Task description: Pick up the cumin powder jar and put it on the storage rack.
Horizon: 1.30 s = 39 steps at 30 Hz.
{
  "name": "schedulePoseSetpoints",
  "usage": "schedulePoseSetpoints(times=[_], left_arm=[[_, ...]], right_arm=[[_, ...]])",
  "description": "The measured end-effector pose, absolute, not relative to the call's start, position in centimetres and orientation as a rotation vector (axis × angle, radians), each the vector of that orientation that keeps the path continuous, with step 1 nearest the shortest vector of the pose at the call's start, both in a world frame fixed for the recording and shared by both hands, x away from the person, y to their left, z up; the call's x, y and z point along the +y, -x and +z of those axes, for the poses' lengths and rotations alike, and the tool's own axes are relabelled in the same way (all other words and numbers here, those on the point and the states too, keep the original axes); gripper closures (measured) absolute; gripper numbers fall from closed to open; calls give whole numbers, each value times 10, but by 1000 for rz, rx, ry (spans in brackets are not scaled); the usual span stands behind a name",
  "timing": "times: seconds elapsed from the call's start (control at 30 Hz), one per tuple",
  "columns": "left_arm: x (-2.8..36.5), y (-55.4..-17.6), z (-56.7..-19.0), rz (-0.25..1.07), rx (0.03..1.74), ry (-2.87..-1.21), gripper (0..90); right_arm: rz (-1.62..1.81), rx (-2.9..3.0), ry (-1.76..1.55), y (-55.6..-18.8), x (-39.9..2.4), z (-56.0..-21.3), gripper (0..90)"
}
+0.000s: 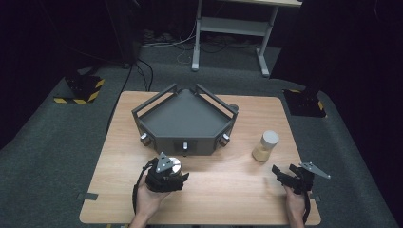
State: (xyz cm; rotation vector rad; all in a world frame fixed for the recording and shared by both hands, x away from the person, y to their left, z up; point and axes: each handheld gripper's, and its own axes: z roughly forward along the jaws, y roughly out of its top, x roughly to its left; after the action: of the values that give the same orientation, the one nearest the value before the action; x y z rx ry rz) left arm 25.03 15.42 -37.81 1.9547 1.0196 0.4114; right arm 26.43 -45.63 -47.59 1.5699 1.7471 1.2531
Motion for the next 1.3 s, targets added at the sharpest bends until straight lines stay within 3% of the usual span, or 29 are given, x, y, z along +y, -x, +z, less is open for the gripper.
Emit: schedulePoseSetpoints(times=[0.97,1.3], left_arm=[[156,-295,-298,443,960,-1926,318],[143,-317,-283,518,989,-1930,318]], right_arm=[[1262,1752,-1561,-264,-457,-476,91],[1265,1751,-1557,-263,-458,-477,91]])
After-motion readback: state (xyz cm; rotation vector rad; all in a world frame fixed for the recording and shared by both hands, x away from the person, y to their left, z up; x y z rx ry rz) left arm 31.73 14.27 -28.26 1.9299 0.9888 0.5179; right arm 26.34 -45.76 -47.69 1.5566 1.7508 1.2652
